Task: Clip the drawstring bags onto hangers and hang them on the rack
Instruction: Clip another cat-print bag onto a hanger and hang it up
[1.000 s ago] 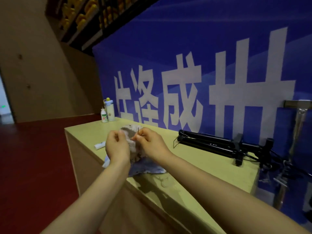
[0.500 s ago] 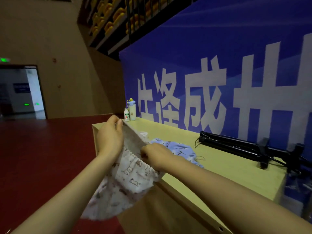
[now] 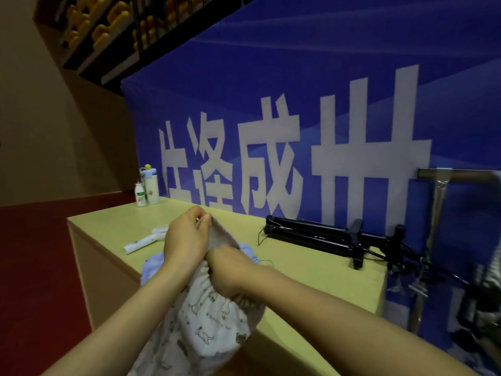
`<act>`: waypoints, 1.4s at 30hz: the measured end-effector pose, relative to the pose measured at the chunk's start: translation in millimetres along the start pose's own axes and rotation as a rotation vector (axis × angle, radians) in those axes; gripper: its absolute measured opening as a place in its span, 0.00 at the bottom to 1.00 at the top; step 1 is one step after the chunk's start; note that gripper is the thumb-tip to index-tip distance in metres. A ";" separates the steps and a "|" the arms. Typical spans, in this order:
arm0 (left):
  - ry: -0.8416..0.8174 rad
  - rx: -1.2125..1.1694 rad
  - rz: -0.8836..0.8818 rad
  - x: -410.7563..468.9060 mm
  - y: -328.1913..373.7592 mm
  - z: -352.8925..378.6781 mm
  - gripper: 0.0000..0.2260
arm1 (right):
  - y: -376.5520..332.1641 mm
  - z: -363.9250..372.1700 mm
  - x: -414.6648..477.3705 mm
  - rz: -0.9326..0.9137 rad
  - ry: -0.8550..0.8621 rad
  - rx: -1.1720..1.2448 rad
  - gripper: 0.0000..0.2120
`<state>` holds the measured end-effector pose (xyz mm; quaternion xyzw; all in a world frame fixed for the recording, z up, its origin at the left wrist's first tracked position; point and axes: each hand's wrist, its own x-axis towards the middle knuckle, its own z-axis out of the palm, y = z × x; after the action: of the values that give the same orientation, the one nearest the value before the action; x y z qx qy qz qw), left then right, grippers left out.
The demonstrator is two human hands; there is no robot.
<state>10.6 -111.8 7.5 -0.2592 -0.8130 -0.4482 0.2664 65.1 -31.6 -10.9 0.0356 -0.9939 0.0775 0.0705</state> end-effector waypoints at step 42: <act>-0.147 -0.005 -0.197 54.8 -52.6 155.2 0.11 | 299.4 44.2 3.4 0.650 0.306 -0.132 0.23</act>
<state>-95.0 8.4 -57.9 -0.2109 -0.8506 -0.4543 0.1602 31.2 256.2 -98.3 -0.2986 -0.9341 0.0362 0.1922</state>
